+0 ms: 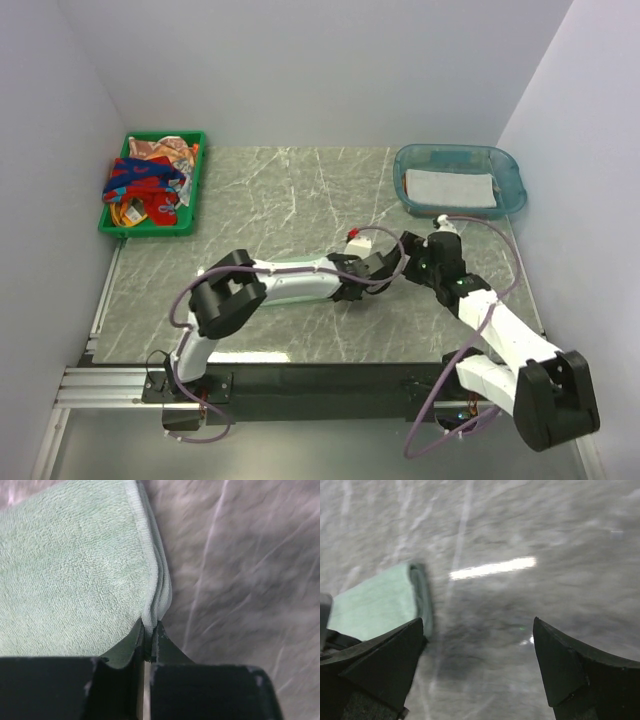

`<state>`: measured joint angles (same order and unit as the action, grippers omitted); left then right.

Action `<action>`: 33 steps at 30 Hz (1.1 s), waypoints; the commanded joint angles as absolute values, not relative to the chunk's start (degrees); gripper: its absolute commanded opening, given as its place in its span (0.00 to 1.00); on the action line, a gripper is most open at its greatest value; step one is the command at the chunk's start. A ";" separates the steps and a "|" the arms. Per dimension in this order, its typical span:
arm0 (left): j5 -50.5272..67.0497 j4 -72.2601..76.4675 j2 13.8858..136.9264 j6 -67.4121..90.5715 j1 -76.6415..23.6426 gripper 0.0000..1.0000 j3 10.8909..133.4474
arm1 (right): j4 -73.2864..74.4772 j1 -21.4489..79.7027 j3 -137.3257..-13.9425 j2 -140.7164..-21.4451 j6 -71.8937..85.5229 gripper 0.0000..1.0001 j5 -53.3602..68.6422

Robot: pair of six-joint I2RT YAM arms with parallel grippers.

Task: Fold and stack the towels
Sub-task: Neatly place the folded towel into the bin

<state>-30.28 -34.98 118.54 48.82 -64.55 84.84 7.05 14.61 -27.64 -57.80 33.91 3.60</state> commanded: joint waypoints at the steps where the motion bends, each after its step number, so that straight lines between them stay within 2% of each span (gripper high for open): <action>1: -26.46 -30.16 112.60 46.94 -64.78 0.01 77.54 | -3.32 14.33 -26.55 -62.30 39.19 0.97 16.33; 7: -24.70 -22.95 104.86 44.39 -64.78 0.01 72.17 | -18.53 15.03 -24.70 -73.80 49.47 0.97 29.16; 18: -25.40 -21.89 102.57 44.12 -64.69 0.01 71.98 | -39.36 21.27 -22.24 -89.91 65.21 0.97 32.52; 22: -24.79 -21.53 103.36 44.38 -64.69 0.01 71.72 | -42.27 21.71 -23.02 -93.16 67.15 0.97 33.31; 27: -24.96 -21.09 103.54 44.39 -64.69 0.01 72.07 | -37.98 23.63 -24.96 -94.65 65.66 0.97 32.08; 33: -25.49 -20.48 103.71 44.30 -64.69 0.01 73.21 | -38.93 25.84 -26.19 -97.99 67.59 0.92 31.03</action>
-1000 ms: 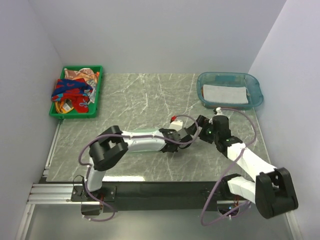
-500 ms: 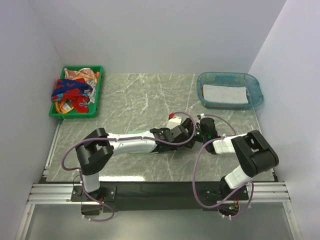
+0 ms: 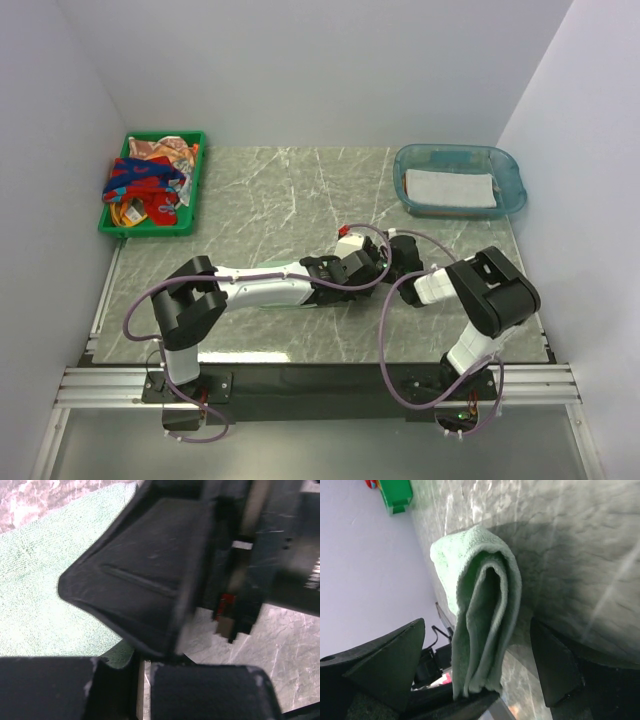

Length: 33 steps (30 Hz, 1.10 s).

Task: Fold and stack the towels
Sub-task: Neatly place the folded towel into the bin

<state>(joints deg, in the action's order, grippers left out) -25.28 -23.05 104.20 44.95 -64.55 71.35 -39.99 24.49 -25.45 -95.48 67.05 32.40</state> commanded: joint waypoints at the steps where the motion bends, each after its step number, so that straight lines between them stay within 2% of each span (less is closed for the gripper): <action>1: -25.49 -20.13 103.62 44.47 -64.69 0.01 73.21 | -39.28 25.84 -26.54 -98.43 67.76 0.91 31.03; 7: -24.96 -20.74 104.76 45.70 -64.69 0.01 74.00 | -38.68 25.93 -28.91 -100.99 66.71 0.78 31.29; 10: -23.91 -20.30 105.73 46.32 -64.69 0.02 74.27 | -37.45 26.01 -29.96 -101.25 65.84 0.68 31.03; 13: -23.82 -20.91 106.35 46.67 -64.69 0.06 74.88 | -35.61 26.02 -30.76 -100.55 64.69 0.49 30.59; 14: -23.99 -21.35 106.61 46.84 -64.69 0.08 75.14 | -34.99 26.02 -31.02 -100.37 64.34 0.36 30.32; 16: -24.26 -22.76 106.79 47.99 -64.69 0.18 76.11 | -33.24 25.84 -31.81 -99.84 63.20 0.22 29.80; 17: -24.08 -22.85 106.79 48.51 -64.69 0.22 76.46 | -32.70 25.84 -32.08 -99.50 62.85 0.12 29.71; 19: -23.99 -23.46 106.26 48.95 -64.69 0.37 76.55 | -30.95 25.75 -33.22 -99.49 61.71 0.03 29.97; 20: -23.91 -23.55 105.48 49.22 -64.69 0.43 76.55 | -30.07 25.49 -33.83 -99.41 61.18 0.00 30.06; 21: -24.08 -23.82 104.95 49.48 -64.69 0.59 76.29 | -29.01 25.23 -34.97 -99.14 60.48 0.00 30.06; 24: -24.52 -24.34 101.70 50.09 -64.25 0.85 74.98 | -22.69 24.52 -37.43 -98.00 56.44 0.00 28.74; 27: -22.68 -24.26 96.69 50.62 -62.15 0.94 71.64 | -15.14 23.12 -43.48 -97.21 49.52 0.00 27.78; 33: -18.73 -25.93 81.85 47.91 -53.19 0.99 63.21 | 5.43 19.78 -59.63 -98.61 33.79 0.00 20.75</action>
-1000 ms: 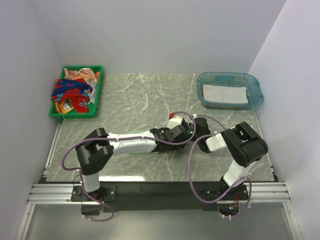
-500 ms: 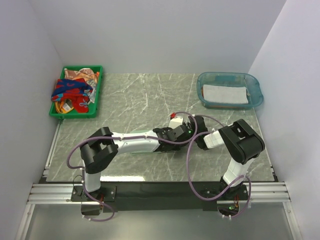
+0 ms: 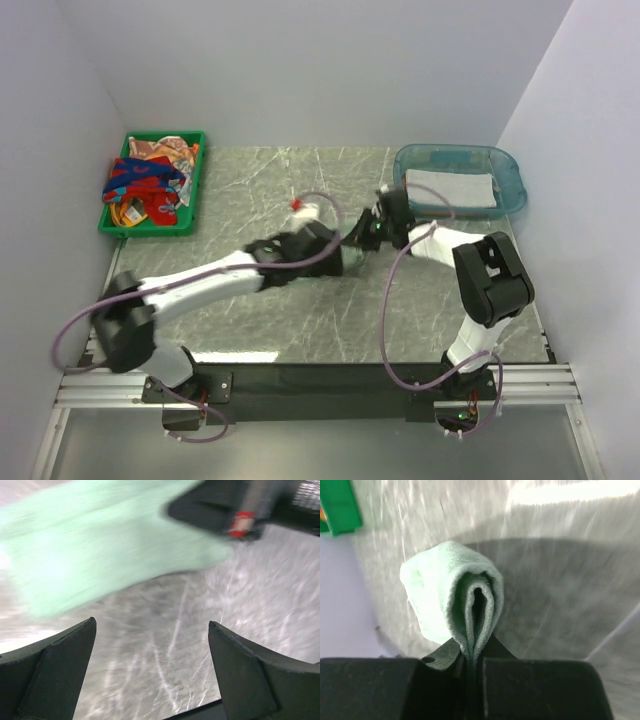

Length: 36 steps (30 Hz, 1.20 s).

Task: Fold and stack the towels
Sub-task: Neatly place the folded towel into the bin

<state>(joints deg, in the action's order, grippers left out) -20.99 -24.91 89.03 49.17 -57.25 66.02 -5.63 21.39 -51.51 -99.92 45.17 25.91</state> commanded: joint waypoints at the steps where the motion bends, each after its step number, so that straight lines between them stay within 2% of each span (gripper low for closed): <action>1: -17.85 -26.19 77.82 47.12 -49.26 0.99 62.24 | 9.80 19.25 -61.94 -99.05 31.92 0.00 20.05; 4: -15.82 -28.03 70.78 42.55 -39.78 1.00 59.42 | 18.85 16.97 -72.39 -101.94 25.24 0.00 17.23; 10: -13.90 -29.71 64.17 32.62 -24.73 0.99 56.52 | 31.88 10.99 -94.19 -111.17 16.36 0.00 18.99; 13: -11.87 -28.66 62.85 29.45 -19.89 0.99 53.71 | 39.25 8.27 -105.79 -115.56 11.09 0.00 16.71; 18: -11.61 -24.52 61.96 28.21 -18.02 0.99 47.81 | 51.84 5.54 -125.73 -123.30 0.56 0.00 9.77; 23: -14.42 -24.79 64.95 28.21 -16.53 0.99 48.60 | 51.86 1.07 -127.18 -123.84 -2.99 0.00 7.82; 29: -14.15 -24.70 67.41 28.91 -14.77 0.99 48.87 | 43.16 -3.51 -119.97 -121.38 -1.40 0.00 10.90; 36: -15.82 -24.52 69.08 29.00 -13.98 0.99 48.78 | 41.75 -7.29 -121.37 -123.75 -4.66 0.00 11.42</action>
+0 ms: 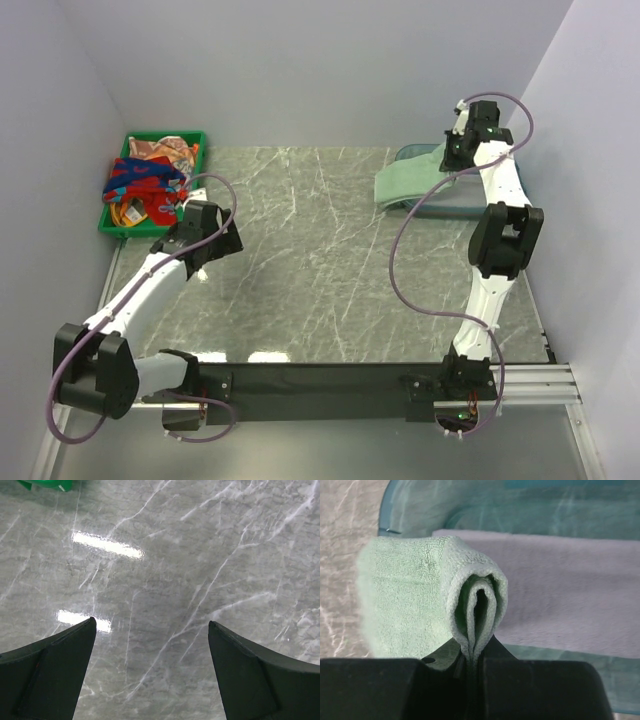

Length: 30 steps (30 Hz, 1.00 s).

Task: Fold and stack the towels
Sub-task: Neatly place the folded towel into the bin

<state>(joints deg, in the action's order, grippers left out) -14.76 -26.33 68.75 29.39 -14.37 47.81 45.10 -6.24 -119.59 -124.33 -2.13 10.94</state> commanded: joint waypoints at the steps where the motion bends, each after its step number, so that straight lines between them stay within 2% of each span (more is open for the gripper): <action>1: -15.73 -24.52 69.78 29.00 -13.89 0.99 48.78 | 41.23 -7.90 -121.38 -123.84 -4.48 0.00 11.60; 30: -14.68 -24.52 73.48 28.65 -13.71 0.99 49.40 | 39.20 -11.60 -118.92 -125.07 -9.49 0.00 9.49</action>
